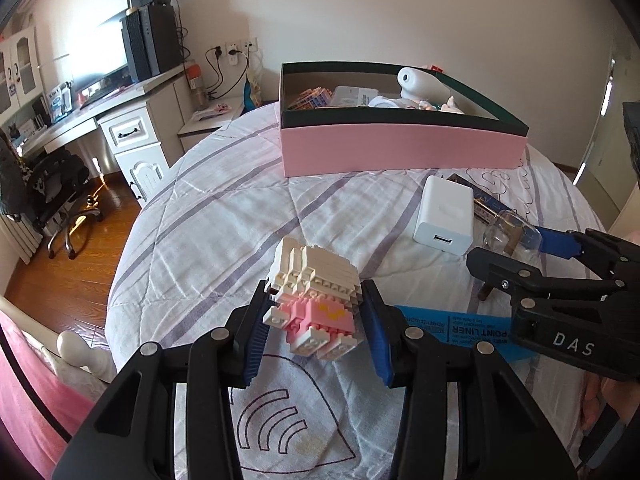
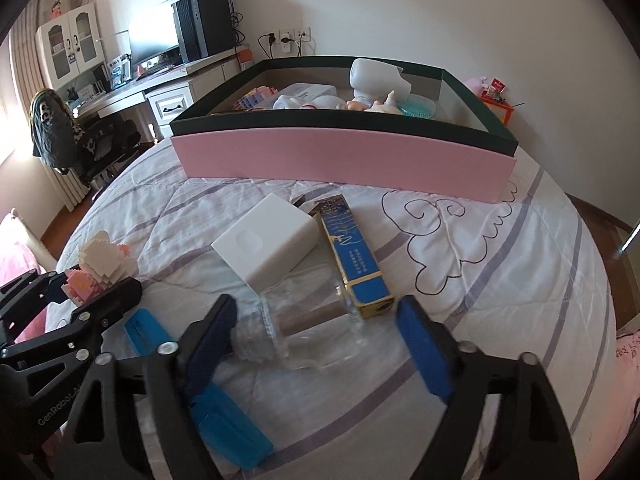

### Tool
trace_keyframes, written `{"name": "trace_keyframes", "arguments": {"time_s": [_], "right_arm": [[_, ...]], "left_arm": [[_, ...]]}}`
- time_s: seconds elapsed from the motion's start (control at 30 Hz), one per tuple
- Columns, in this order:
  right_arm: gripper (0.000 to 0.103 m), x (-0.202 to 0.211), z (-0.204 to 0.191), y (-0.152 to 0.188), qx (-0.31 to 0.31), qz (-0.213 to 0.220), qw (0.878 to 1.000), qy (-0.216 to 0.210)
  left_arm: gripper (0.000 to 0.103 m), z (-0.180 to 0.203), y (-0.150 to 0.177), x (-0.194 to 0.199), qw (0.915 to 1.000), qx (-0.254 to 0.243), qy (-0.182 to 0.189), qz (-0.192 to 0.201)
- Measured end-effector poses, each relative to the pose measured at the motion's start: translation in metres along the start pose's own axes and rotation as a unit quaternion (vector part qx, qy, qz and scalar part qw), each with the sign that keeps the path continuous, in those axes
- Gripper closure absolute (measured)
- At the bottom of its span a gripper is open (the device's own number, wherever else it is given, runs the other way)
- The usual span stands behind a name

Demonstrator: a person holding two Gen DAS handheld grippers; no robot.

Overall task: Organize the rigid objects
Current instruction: 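Grasp the white-and-pink block piece with the left tool while the right tool grasps the glass jar, then carry the block piece and glass jar into the pink box and release both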

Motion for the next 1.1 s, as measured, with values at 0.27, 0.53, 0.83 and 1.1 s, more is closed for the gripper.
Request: {"name": "trace_keyframes", "arguments": {"time_s": [0.27, 0.53, 0.83, 1.1], "right_arm": [[0.039, 0.022, 0.008, 0.011, -0.002, 0.026, 1.000, -0.006], [0.039, 0.079, 0.015, -0.003, -0.003, 0.112, 0.994, 0.014], [0.038, 0.160, 0.007, -0.031, 0.014, 0.247, 0.967, 0.053], [0.038, 0.186, -0.002, -0.043, 0.025, 0.285, 0.957, 0.057]], "left_arm": [[0.059, 0.011, -0.006, 0.006, 0.9999, -0.004, 0.009, 0.011], [0.059, 0.028, -0.035, 0.052, 0.9962, -0.006, 0.019, 0.085], [0.059, 0.041, -0.071, 0.132, 0.9731, 0.002, 0.011, 0.230], [0.059, 0.043, -0.082, 0.154, 0.9658, 0.002, 0.008, 0.259]]}}
Point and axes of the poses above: each gripper's, at about its wrist camera, not at the fingertips, and x roughly against the way its jaws point, z to its right, y to its underside, the point moved 6 cm from there along -x, roughly the way its jaws point, and after that the axes turned 6 degrees about x, right-handed, at the moved point
